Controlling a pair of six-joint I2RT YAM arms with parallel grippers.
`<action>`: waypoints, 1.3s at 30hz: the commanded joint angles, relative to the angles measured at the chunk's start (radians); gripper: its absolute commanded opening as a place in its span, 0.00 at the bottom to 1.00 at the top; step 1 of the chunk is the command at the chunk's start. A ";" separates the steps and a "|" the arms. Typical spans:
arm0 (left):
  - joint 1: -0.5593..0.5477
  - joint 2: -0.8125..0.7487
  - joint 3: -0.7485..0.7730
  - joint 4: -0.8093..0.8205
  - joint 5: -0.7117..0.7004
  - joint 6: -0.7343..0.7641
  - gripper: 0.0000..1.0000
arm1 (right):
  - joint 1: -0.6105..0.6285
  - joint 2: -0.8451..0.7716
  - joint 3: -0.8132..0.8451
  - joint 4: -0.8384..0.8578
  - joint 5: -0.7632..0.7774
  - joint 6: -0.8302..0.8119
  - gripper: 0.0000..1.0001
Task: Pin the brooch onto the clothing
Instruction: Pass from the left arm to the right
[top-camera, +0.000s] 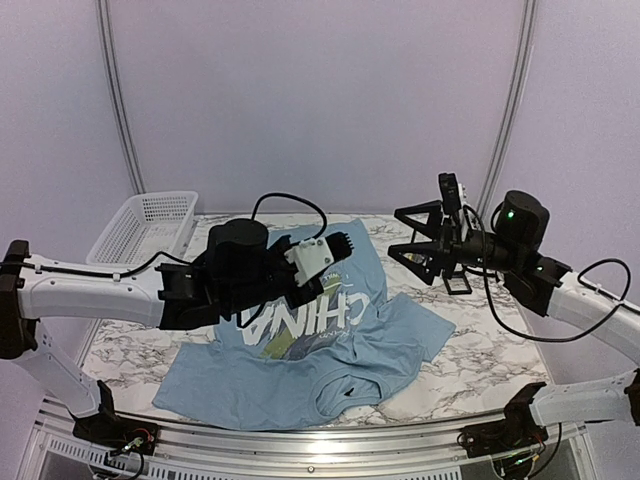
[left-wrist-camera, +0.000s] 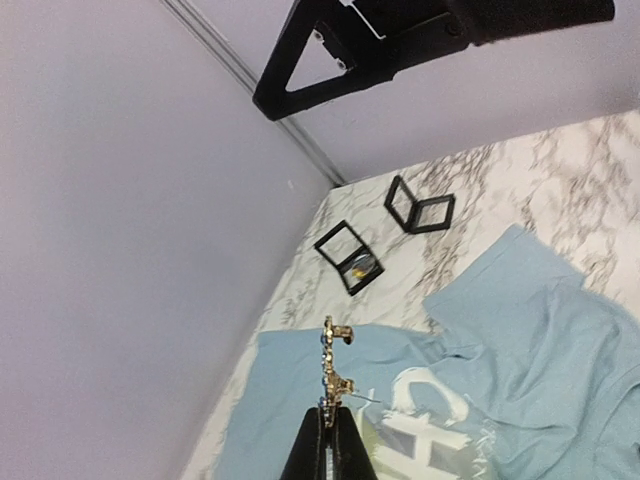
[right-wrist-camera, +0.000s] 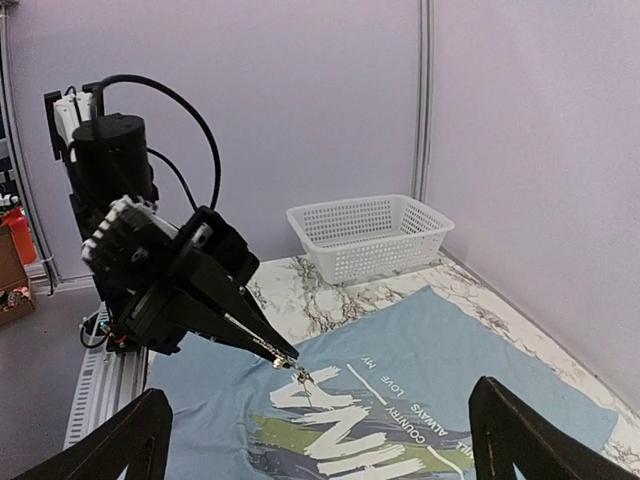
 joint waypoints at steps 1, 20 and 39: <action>-0.073 0.018 0.051 -0.085 -0.312 0.300 0.00 | -0.008 -0.003 0.032 -0.082 0.026 -0.057 0.98; 0.111 -0.021 0.129 -0.179 0.523 -0.362 0.00 | 0.043 0.171 0.179 -0.231 -0.259 -0.123 0.71; 0.119 0.004 0.149 -0.173 0.572 -0.390 0.00 | 0.126 0.268 0.196 -0.052 -0.292 -0.023 0.32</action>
